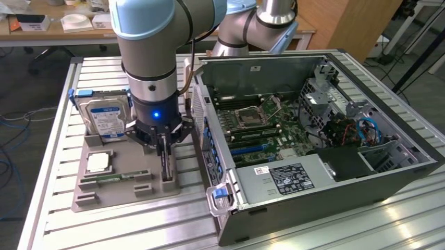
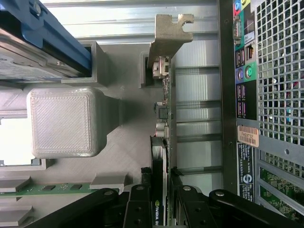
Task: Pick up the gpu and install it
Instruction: 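Pick up the gpu and move the gpu toward the slot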
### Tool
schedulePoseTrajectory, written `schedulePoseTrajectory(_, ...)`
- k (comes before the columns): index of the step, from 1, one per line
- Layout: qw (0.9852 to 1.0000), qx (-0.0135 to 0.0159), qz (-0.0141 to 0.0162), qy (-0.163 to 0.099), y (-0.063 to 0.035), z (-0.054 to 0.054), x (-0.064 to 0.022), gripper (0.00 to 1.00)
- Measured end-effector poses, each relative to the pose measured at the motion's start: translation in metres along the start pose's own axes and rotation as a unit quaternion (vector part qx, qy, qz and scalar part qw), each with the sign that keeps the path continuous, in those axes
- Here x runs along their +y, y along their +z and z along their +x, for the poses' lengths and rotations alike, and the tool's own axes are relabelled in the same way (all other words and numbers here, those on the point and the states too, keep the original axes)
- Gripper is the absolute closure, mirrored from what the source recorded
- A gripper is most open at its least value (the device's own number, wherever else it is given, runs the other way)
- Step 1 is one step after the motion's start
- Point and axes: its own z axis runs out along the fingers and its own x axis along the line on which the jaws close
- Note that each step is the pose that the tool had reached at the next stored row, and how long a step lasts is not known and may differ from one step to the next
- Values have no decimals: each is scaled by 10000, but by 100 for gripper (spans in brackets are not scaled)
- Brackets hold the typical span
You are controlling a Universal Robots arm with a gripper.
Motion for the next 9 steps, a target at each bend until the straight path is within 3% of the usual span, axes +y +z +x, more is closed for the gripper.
schedulePoseTrajectory(9,10000,0,0,0,-14,0,0,74)
